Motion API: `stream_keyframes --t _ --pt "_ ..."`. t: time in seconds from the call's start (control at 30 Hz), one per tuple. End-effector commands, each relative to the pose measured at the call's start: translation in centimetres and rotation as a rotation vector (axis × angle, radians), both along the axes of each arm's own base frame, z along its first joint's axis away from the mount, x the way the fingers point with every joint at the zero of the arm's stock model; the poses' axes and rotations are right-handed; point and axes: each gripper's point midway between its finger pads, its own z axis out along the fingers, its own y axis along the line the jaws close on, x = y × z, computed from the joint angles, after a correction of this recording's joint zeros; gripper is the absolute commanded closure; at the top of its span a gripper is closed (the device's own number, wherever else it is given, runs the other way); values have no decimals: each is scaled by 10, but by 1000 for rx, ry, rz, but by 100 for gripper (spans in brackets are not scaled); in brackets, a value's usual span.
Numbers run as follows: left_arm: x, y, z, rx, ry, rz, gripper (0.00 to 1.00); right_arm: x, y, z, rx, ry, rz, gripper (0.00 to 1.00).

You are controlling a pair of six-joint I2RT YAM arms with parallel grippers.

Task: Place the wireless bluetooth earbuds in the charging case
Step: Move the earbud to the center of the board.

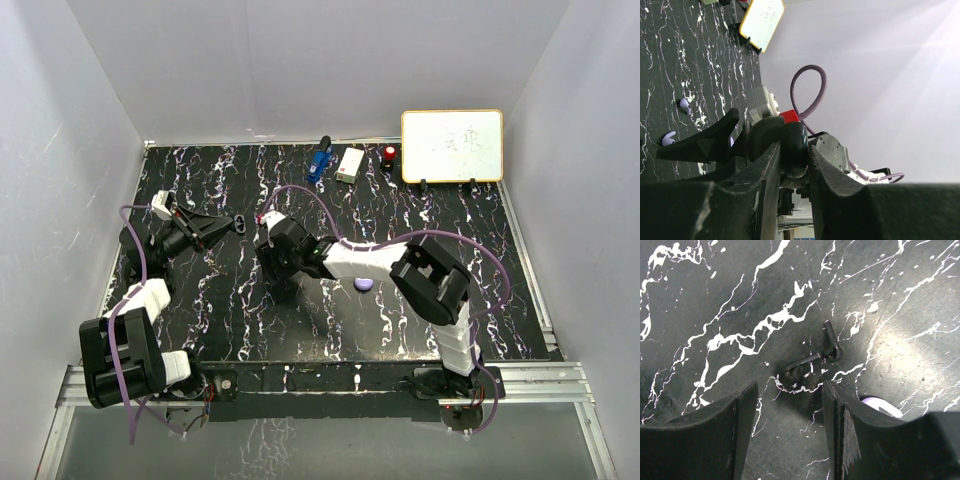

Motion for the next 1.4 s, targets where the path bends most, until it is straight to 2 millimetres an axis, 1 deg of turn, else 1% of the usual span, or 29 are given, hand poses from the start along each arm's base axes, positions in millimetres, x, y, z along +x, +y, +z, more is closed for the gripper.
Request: stream_keyframes --t 0.0,0.27,0.4,0.6,1.07,1.37 --pt "-8 0 10 9 -45 -14 100 22 12 19 36 -64 -62 49" --pt "-8 1 9 7 -41 -12 100 37 12 17 4 -85 -117 50" --pt "-8 2 8 7 -41 -10 100 42 10 10 -28 -89 -141 50" --pt "-8 3 7 5 -37 -7 100 49 6 7 -55 -110 -176 51" --pt "-6 4 8 6 -39 -3 100 65 -11 -4 -122 -139 -241 52" --pt "-6 4 8 5 -38 -2 100 81 -26 -8 -178 -191 -291 53"
